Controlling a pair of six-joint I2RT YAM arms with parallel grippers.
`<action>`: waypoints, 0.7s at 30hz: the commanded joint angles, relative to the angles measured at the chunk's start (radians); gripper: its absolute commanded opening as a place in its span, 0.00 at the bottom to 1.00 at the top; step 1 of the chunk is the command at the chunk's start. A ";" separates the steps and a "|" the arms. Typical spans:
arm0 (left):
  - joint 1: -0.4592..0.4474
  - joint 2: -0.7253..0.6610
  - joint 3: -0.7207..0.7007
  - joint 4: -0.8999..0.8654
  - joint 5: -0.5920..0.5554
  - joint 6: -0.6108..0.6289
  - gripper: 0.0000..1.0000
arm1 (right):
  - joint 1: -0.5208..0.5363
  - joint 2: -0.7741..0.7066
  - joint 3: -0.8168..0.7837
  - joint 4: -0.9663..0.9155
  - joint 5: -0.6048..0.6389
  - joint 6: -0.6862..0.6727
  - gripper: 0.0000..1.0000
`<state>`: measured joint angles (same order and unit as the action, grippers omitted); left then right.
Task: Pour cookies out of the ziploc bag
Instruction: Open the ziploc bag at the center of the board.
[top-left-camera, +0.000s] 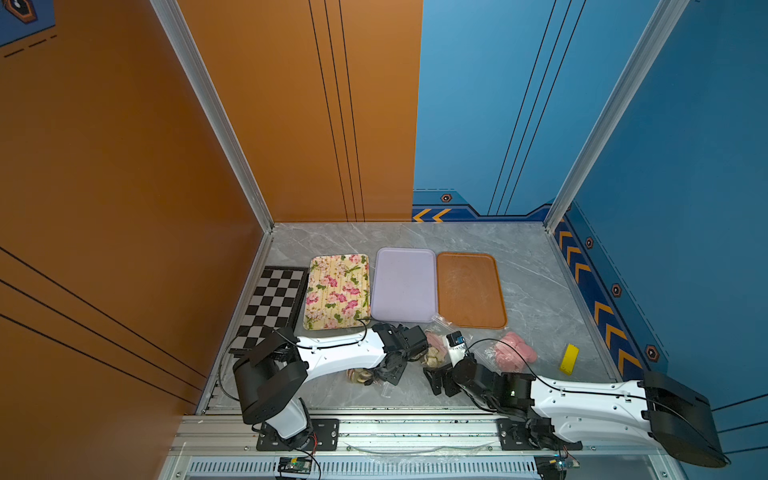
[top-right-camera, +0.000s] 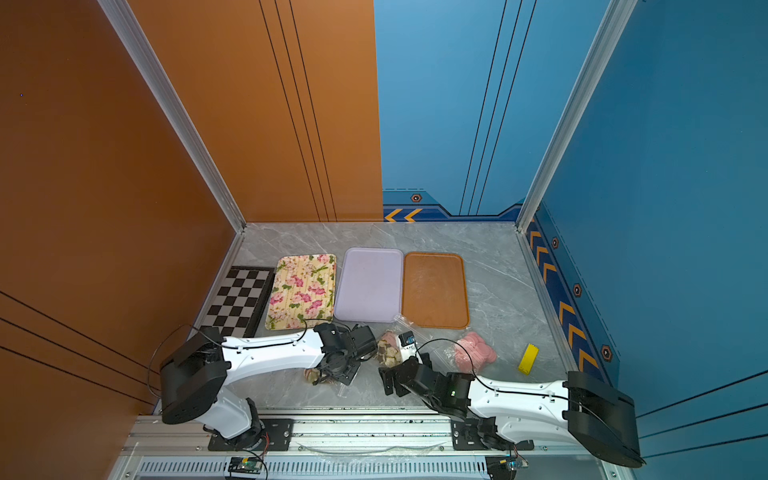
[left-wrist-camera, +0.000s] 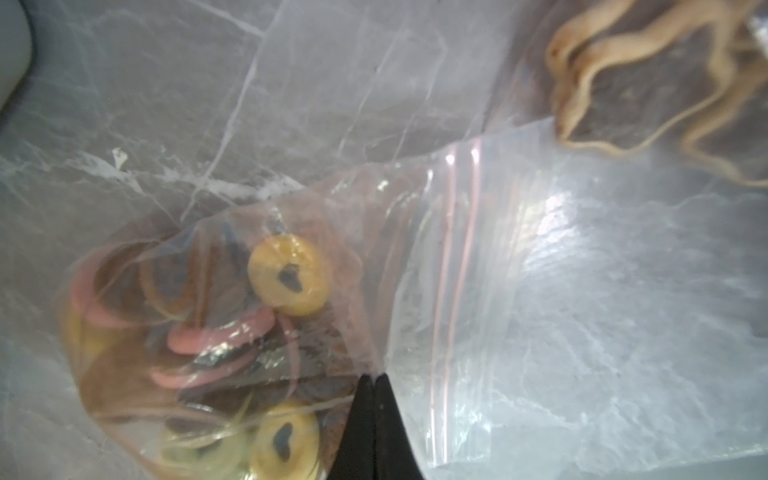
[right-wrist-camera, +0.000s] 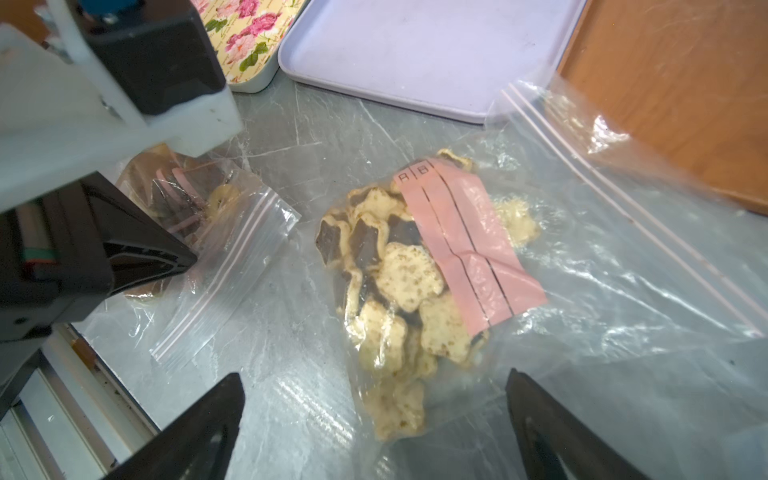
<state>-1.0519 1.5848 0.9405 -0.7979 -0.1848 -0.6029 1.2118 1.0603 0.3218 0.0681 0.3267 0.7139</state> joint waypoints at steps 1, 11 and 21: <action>0.010 -0.071 -0.024 -0.008 -0.007 -0.021 0.00 | 0.003 0.006 0.020 -0.013 0.011 -0.014 1.00; 0.058 -0.431 -0.236 0.160 0.112 -0.084 0.00 | 0.009 0.131 0.029 0.183 -0.066 -0.030 1.00; 0.130 -0.693 -0.355 0.192 0.169 -0.112 0.00 | 0.017 0.449 0.188 0.368 -0.165 -0.079 1.00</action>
<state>-0.9463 0.9375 0.6060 -0.6323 -0.0563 -0.6983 1.2194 1.4338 0.4530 0.3420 0.2276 0.6659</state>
